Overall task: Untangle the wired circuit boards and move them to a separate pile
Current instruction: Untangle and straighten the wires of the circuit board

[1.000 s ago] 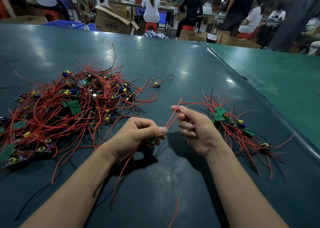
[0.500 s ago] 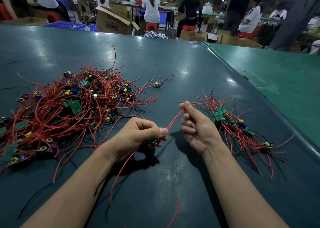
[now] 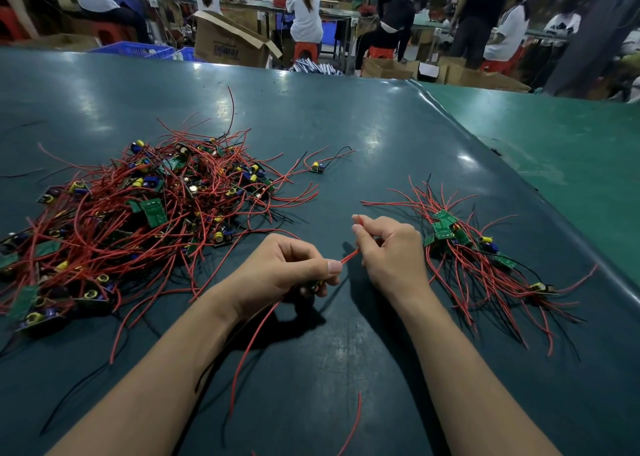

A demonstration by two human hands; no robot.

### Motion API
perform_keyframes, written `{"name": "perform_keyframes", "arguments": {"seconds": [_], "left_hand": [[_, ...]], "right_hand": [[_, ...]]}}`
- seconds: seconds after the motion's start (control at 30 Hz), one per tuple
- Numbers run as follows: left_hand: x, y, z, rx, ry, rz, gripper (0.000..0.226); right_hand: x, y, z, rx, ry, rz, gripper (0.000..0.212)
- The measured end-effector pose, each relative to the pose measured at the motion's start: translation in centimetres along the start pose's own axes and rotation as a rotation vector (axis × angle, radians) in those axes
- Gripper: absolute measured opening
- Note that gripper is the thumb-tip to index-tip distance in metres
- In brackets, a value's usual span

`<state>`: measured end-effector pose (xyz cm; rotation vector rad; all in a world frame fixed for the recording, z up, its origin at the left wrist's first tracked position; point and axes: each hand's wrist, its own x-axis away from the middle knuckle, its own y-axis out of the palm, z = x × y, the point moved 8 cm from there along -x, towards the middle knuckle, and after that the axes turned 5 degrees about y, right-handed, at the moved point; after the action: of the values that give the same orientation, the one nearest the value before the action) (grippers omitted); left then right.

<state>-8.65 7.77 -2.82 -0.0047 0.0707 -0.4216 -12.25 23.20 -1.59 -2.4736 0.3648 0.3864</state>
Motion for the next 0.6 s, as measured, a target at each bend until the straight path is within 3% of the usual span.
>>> {"name": "perform_keyframes", "arguments": {"seconds": [0.07,0.17,0.27,0.37,0.5,0.57,0.6], "left_hand": [[0.0,0.0,0.0,-0.011,0.004,-0.002,0.027],[0.0,-0.1,0.1,-0.012,0.000,0.010,0.028],[0.1,-0.2,0.1,-0.006,-0.011,0.012,0.026],[0.0,-0.3,-0.1,0.000,-0.009,0.025,0.023],[-0.1,-0.3,-0.3,0.019,0.000,0.037,0.028],[-0.1,-0.4,-0.3,0.041,0.017,0.060,0.023],[-0.1,-0.6,-0.3,0.060,0.022,0.087,0.021]], "right_hand": [[-0.2,0.0,1.1,-0.211,0.155,-0.019,0.018],[0.0,0.6,2.5,-0.718,0.444,-0.089,0.009],[-0.1,0.7,2.7,-0.911,0.529,-0.152,0.011],[-0.3,0.1,2.9,-0.770,0.442,-0.085,0.019],[-0.5,-0.7,1.5,-0.042,0.120,0.033,0.034],[-0.3,-0.8,1.0,-0.012,0.091,0.068,0.039],[-0.3,-1.2,1.1,-0.157,0.138,0.084,0.038]]}}
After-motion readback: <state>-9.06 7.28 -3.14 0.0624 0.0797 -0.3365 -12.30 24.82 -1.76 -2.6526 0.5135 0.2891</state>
